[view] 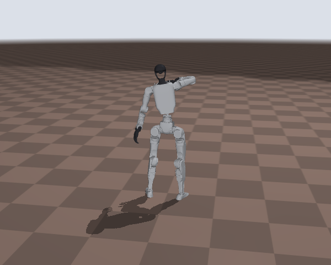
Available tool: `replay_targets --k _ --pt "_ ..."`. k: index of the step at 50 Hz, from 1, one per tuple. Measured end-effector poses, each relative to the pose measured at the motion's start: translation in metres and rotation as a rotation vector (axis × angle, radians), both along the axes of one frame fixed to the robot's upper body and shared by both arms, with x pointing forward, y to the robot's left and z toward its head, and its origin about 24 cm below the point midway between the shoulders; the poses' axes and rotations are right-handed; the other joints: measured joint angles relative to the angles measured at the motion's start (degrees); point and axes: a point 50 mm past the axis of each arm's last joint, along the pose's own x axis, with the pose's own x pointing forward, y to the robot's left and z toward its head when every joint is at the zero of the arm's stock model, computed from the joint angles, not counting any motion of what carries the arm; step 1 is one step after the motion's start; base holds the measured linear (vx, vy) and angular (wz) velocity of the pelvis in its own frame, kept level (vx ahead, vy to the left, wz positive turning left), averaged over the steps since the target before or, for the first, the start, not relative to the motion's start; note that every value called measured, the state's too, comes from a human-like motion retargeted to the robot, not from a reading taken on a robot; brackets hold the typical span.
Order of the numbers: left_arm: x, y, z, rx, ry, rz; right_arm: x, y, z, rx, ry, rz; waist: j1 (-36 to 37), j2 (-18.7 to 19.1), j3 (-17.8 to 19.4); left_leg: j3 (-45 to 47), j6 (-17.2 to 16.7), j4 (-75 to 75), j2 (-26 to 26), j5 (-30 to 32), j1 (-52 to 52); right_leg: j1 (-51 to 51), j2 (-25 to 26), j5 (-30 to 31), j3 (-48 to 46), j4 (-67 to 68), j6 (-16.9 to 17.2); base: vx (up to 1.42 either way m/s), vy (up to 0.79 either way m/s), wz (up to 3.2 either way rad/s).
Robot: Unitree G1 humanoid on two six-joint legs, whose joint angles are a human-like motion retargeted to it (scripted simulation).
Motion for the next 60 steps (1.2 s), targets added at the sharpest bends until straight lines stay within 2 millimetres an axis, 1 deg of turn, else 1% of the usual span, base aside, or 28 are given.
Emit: replay_targets --k 2,4,7,10,12,13,15,18,20,21,25,27,28,29,30,32,33,35,37,40,43,45,47,49,52,55,57,60 --pt "0.002 0.007 0.003 0.029 0.001 -0.014 0.017 -0.017 0.03 0.149 -0.268 -0.184 0.2 -0.7 0.0 0.4 -0.7 -0.1 0.4 0.1 0.2 -0.1 0.5 0.0 0.2 0.0 0.0 0.0 0.0 0.0" --pt "0.002 0.012 0.006 0.04 0.001 -0.051 0.028 -0.038 0.055 0.114 -0.42 -0.283 0.5 -1.3 -0.3 0.6 -0.7 -0.2 0.3 0.1 0.3 -0.1 0.4 0.1 0.4 0.1 0.0 0.0 0.0 0.0" --pt "0.007 0.019 0.009 0.077 -0.008 -0.056 0.049 -0.072 0.091 -0.074 -0.793 -0.555 0.9 -1.9 -0.5 1.0 -0.8 -0.3 0.3 0.1 0.7 -0.1 0.4 0.1 0.8 0.2 0.0 0.0 0.0 0.0" --pt "0.013 0.022 0.01 0.113 -0.02 -0.049 0.062 -0.1 0.117 -0.368 -1.156 -0.815 1.2 -1.7 -0.8 1.2 -0.9 -0.6 0.2 0.1 1.0 -0.1 0.3 0.0 1.0 0.4 0.0 0.0 0.0 0.0" --pt "0.019 0.021 0.01 0.124 -0.035 -0.038 0.068 -0.116 0.123 -0.415 -1.26 -0.968 1.4 -1.3 -0.7 1.3 -1.0 -0.6 0.2 0.1 1.2 0.0 0.2 0.0 1.0 0.5 0.0 0.0 0.0 0.0" --pt "0.021 0.02 0.009 0.127 -0.044 -0.031 0.07 -0.122 0.122 -0.381 -1.261 -1.03 1.6 -1.1 -0.8 1.3 -1.0 -0.7 0.1 0.1 1.2 0.0 0.2 0.0 1.0 0.5 0.0 0.0 0.0 0.0" --pt "0.028 0.022 0.01 0.135 -0.067 -0.008 0.077 -0.131 0.109 -0.228 -1.166 -1.11 1.6 -1.1 -0.5 1.1 -1.0 -0.7 0.1 0.1 1.3 0.2 0.1 0.0 0.9 0.5 0.0 0.0 0.0 0.0" --pt "0.032 0.023 0.012 0.124 -0.092 0.012 0.085 -0.125 0.072 -0.069 -0.821 -1.005 1.7 -1.3 -0.5 0.9 -0.9 -0.7 0.1 0.2 1.1 0.2 0.1 0.0 0.7 0.5 0.0 0.0 0.0 0.0" --pt "0.032 0.024 0.013 0.11 -0.102 0.007 0.083 -0.108 0.043 -0.077 -0.567 -0.82 1.7 -1.4 -0.4 0.8 -0.9 -0.6 0.1 0.2 0.8 0.0 0.2 0.1 0.6 0.4 0.0 0.0 0.0 0.0" --pt "0.031 0.023 0.013 0.106 -0.105 0.003 0.078 -0.095 0.029 -0.098 -0.453 -0.701 1.7 -1.4 -0.3 0.7 -1.0 -0.5 0.2 0.2 0.7 0.0 0.2 0.1 0.6 0.4 0.0 0.0 0.0 0.0" --pt "0.024 0.019 0.012 0.083 -0.11 0.02 0.044 -0.037 -0.02 -0.029 -0.068 -0.289 1.4 -1.0 0.3 0.8 -1.4 -0.3 0.6 0.3 0.3 -0.4 0.7 0.2 0.5 0.2 0.0 0.0 0.0 0.0" --pt "0.014 0.008 0.004 0.02 -0.061 0.038 0.026 -0.022 -0.047 -0.145 0.24 -0.138 0.9 -0.5 0.5 0.6 -0.5 -0.1 0.1 0.1 0.2 -0.4 0.2 0.2 0.7 0.2 0.0 0.0 0.0 0.0" --pt "0.01 0.006 0.003 0.011 -0.048 0.03 0.018 -0.016 -0.05 -0.116 0.335 -0.063 0.7 -0.4 0.5 0.6 -0.4 -0.1 0.0 0.1 0.1 -0.4 0.1 0.2 0.7 0.2 0.0 0.0 0.0 0.0" --pt "0.005 0.004 0.002 0.006 -0.033 0.025 0.015 -0.013 -0.048 -0.078 0.364 -0.031 0.5 -0.3 0.4 0.6 -0.3 0.0 0.0 0.0 0.1 -0.4 0.1 0.3 0.8 0.2 0.0 0.0 0.0 0.0" --pt "0.001 0.002 0.001 0.003 -0.017 0.021 0.014 -0.011 -0.045 -0.033 0.361 -0.023 0.2 -0.1 0.2 0.7 -0.3 0.0 0.0 0.0 0.0 -0.5 0.0 0.3 0.8 0.1 0.0 0.0 0.0 0.0" --pt "-0.004 0.002 -0.001 0.012 0.018 0.016 0.029 -0.02 -0.026 0.07 0.132 -0.171 0.0 -0.2 0.2 0.8 -0.5 -0.1 0.1 0.1 0.2 -0.5 0.2 0.3 0.9 0.1 0.0 0.0 0.0 0.0" --pt "-0.004 0.003 0.0 0.022 0.024 -0.009 0.037 -0.029 -0.011 0.194 0.04 -0.249 -0.1 -0.2 0.1 0.9 -0.8 -0.1 0.2 0.1 0.2 -0.5 0.3 0.3 0.9 0.1 0.0 0.0 0.0 0.0" --pt "-0.007 0.004 0.002 0.028 0.036 -0.073 0.046 -0.053 0.015 0.248 -0.11 -0.337 -0.1 -0.2 -0.5 1.0 -0.6 -0.1 0.0 0.1 0.2 -0.5 0.1 0.4 1.0 0.1 0.0 0.0 0.0 0.0" --pt "-0.001 0.007 0.002 0.041 0.033 -0.073 0.063 -0.087 0.039 0.389 -0.277 -0.574 0.1 -0.2 -0.6 1.0 -0.8 -0.2 0.0 0.1 0.4 -0.3 0.1 0.3 1.0 0.2 0.0 0.0 0.0 0.0" --pt "0.008 0.015 0.006 0.087 0.005 -0.047 0.072 -0.135 0.065 0.553 -0.528 -0.932 0.6 -0.4 -0.8 0.9 -1.0 -0.4 -0.1 0.1 0.7 -0.1 -0.1 0.2 0.9 0.3 0.0 0.0 0.0 0.0" --pt "0.018 0.021 0.01 0.137 -0.038 0.009 0.07 -0.168 0.075 0.567 -0.74 -1.241 1.1 -0.6 -1.0 0.8 -1.1 -0.5 -0.3 0.1 0.9 0.2 -0.3 0.1 0.8 0.3 0.0 0.0 0.0 0.0" --pt "0.024 0.025 0.013 0.156 -0.071 0.034 0.069 -0.176 0.075 0.459 -0.831 -1.316 1.2 -0.8 -1.0 0.7 -1.1 -0.6 -0.4 0.2 0.9 0.2 -0.4 0.0 0.7 0.3 0.0 0.0 0.0 0.0" --pt "0.028 0.027 0.015 0.149 -0.1 0.04 0.071 -0.169 0.068 0.294 -0.803 -1.228 1.2 -0.9 -0.9 0.6 -1.1 -0.6 -0.3 0.2 0.8 0.2 -0.3 0.0 0.5 0.3 0.0 0.0 0.0 0.0" --pt "0.03 0.025 0.015 0.126 -0.118 0.03 0.073 -0.152 0.056 0.156 -0.664 -1.037 0.9 -0.9 -0.7 0.4 -1.0 -0.6 -0.3 0.3 0.7 0.2 -0.2 0.0 0.3 0.3 0.0 0.0 0.0 0.0" --pt "0.027 0.021 0.013 0.09 -0.111 0.0 0.069 -0.114 0.029 0.025 -0.351 -0.686 0.3 -0.6 -0.7 0.4 -0.9 -0.4 0.0 0.3 0.4 0.0 0.0 0.0 0.3 0.3 0.0 0.0 0.0 0.0" --pt "0.022 0.015 0.009 0.052 -0.085 -0.019 0.058 -0.075 0.006 0.019 -0.139 -0.442 -0.4 -0.2 -0.6 0.6 -1.2 -0.3 0.4 0.2 0.2 -0.3 0.5 0.0 0.4 0.3 0.0 0.0 0.0 0.0" --pt "0.017 0.011 0.007 0.037 -0.061 -0.028 0.052 -0.054 0.001 0.009 -0.144 -0.362 -0.6 0.1 -0.8 0.9 -1.3 -0.2 0.6 0.2 0.2 -0.5 0.7 0.1 0.7 0.2 0.0 0.0 0.0 0.0" --pt "0.014 0.007 0.007 0.033 -0.047 -0.077 0.035 -0.028 0.014 0.054 -0.297 -0.232 -0.9 0.6 -0.9 1.3 -1.2 -0.1 0.7 0.1 0.3 -0.6 0.8 0.1 1.1 0.2 0.0 0.0 0.0 0.0"
